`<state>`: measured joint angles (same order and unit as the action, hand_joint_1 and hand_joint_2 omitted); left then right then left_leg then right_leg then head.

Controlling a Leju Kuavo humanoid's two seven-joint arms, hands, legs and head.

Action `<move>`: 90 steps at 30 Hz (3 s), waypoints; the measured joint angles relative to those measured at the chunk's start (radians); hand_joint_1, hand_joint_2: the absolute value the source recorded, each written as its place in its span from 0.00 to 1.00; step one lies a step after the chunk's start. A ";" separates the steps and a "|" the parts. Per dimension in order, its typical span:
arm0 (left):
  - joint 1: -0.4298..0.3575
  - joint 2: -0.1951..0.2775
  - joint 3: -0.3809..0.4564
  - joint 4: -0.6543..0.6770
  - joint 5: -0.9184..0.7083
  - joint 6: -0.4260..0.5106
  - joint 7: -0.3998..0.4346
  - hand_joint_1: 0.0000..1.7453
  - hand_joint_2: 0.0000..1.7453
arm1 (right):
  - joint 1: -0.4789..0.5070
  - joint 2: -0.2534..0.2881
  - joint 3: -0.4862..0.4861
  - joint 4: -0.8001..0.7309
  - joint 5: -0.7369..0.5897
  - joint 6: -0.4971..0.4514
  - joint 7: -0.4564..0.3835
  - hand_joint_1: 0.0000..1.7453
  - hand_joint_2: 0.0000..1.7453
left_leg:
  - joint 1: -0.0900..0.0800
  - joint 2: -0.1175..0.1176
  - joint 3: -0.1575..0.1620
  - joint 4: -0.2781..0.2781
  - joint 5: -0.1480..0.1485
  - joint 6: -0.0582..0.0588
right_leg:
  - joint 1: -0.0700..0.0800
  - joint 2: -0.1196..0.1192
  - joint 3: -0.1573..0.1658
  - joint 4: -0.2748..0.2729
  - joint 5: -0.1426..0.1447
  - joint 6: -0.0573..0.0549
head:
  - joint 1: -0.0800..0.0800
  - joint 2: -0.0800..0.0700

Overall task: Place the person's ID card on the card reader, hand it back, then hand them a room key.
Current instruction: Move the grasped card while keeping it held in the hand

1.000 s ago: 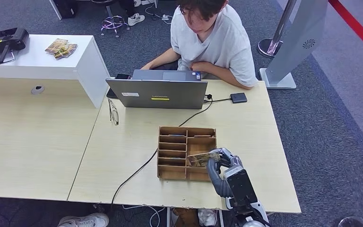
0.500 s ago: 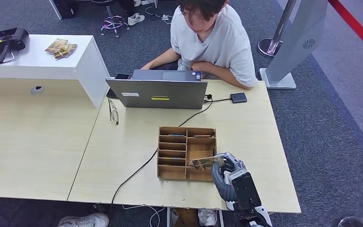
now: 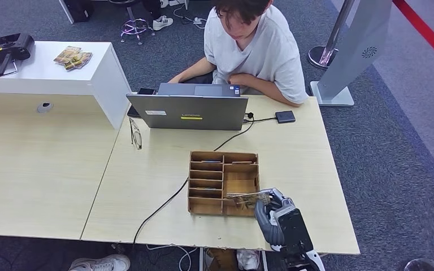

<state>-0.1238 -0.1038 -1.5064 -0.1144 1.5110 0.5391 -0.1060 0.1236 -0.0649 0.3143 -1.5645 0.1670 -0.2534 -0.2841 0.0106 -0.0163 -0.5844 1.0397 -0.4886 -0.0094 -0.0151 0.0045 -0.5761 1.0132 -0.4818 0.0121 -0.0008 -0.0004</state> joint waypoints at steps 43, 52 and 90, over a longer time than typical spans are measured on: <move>0.000 0.001 0.000 0.000 0.016 0.008 0.000 0.00 0.00 | 0.045 0.000 -0.067 0.053 0.025 -0.083 0.044 1.00 1.00 | 0.000 0.000 0.000 0.000 0.000 0.000 | 0.000 0.000 0.000 0.000 0.000 0.000 | 0.000 0.000; 0.000 0.001 0.000 0.000 0.020 0.008 -0.001 0.00 0.00 | 0.056 -0.001 -0.087 0.055 0.042 -0.094 0.060 1.00 1.00 | 0.000 0.000 0.000 0.000 0.000 0.000 | 0.000 0.000 0.000 0.000 0.000 0.000 | 0.000 0.000; 0.001 0.002 0.000 0.000 0.042 0.013 -0.012 0.00 0.00 | 0.105 -0.027 -0.152 0.077 0.121 -0.078 0.125 1.00 1.00 | 0.000 0.000 -0.001 0.000 -0.001 0.000 | 0.000 0.000 -0.001 0.000 -0.001 0.000 | 0.000 0.000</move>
<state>-0.1227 -0.1022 -1.5064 -0.1144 1.5533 0.5523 -0.1181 0.2285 -0.0918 0.1627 -1.4878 0.2880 -0.3310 -0.1589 0.0106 -0.0162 -0.5851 1.0396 -0.4893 -0.0094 -0.0151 0.0045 -0.5769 1.0130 -0.4825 0.0117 -0.0008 -0.0004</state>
